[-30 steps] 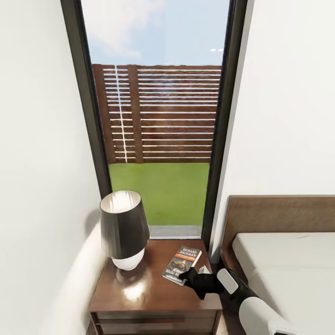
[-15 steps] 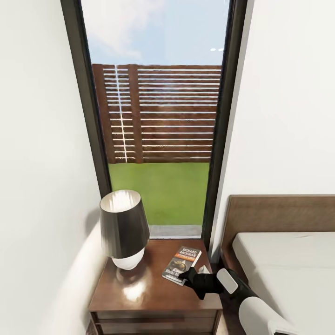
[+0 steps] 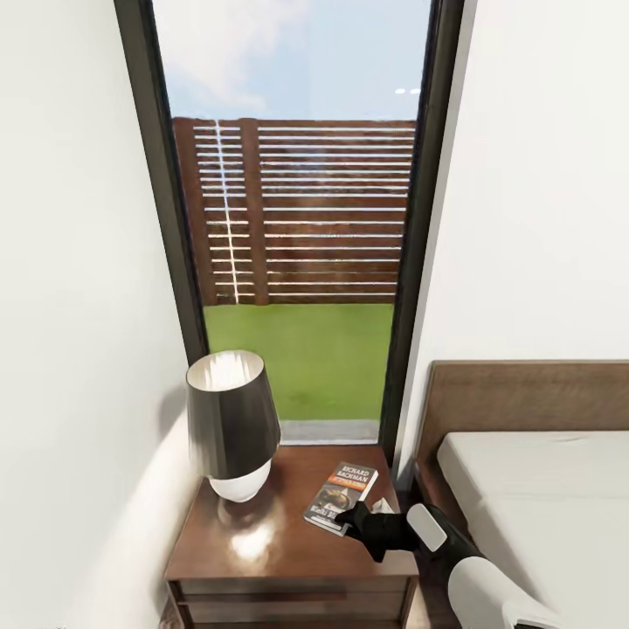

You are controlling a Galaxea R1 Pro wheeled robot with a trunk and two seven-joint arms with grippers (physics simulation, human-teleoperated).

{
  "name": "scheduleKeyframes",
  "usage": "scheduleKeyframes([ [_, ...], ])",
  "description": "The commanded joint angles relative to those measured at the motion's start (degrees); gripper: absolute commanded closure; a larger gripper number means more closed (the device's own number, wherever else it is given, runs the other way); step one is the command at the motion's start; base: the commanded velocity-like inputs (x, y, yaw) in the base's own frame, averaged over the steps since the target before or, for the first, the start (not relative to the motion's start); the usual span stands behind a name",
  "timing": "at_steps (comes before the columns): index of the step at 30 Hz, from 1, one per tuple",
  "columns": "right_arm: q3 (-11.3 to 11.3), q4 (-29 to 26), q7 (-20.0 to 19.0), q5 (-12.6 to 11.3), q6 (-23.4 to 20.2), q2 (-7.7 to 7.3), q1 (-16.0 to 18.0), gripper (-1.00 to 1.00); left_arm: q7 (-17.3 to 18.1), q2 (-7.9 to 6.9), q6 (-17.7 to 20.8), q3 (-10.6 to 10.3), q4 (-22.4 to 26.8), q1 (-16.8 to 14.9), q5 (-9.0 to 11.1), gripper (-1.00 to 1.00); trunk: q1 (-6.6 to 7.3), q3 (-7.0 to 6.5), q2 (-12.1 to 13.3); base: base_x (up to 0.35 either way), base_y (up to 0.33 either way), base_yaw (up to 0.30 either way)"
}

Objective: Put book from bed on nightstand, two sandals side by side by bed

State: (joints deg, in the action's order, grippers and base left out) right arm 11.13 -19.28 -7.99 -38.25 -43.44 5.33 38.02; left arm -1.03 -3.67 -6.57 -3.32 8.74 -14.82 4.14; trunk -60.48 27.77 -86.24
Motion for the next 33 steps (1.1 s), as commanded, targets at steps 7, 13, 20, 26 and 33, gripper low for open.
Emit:
scheduleKeyframes([
  [7, 0.4, -0.1, -0.2, 0.4, -0.3, 0.44, 0.1, 1.00, -0.1, -0.02, -0.2, -0.4, 0.0, 0.0, 0.4, -1.00, -1.54, 1.32, -2.9, 0.000, 0.000, 0.000],
  [13, 0.4, -0.2, -0.2, 0.4, -0.3, 0.64, 0.1, 1.00, -0.1, -0.02, -0.2, -0.4, 0.0, 0.0, 0.4, -1.00, -2.86, 2.40, -5.3, 0.000, 0.000, 0.000],
  [20, 0.4, -0.3, -0.2, 0.4, -0.2, 0.78, 0.4, 1.00, -0.1, -0.02, -0.2, -0.4, 0.0, 0.0, 0.4, -1.00, -4.40, 3.66, -8.1, 0.000, 0.000, 0.000],
  [26, 0.4, -0.3, -0.1, 0.5, -0.3, 0.86, 0.8, 1.00, -0.1, -0.02, -0.2, -0.4, 0.0, 0.0, 0.4, -1.00, -5.71, 4.73, -10.5, 0.000, 0.000, 0.000],
  [33, 0.4, -0.3, 1.4, 0.4, -0.3, 0.90, 1.2, 1.00, -0.1, -0.02, -0.2, -0.4, 0.0, 0.0, 0.4, -1.00, -5.71, 4.73, -10.5, 0.000, 0.000, 0.000],
])
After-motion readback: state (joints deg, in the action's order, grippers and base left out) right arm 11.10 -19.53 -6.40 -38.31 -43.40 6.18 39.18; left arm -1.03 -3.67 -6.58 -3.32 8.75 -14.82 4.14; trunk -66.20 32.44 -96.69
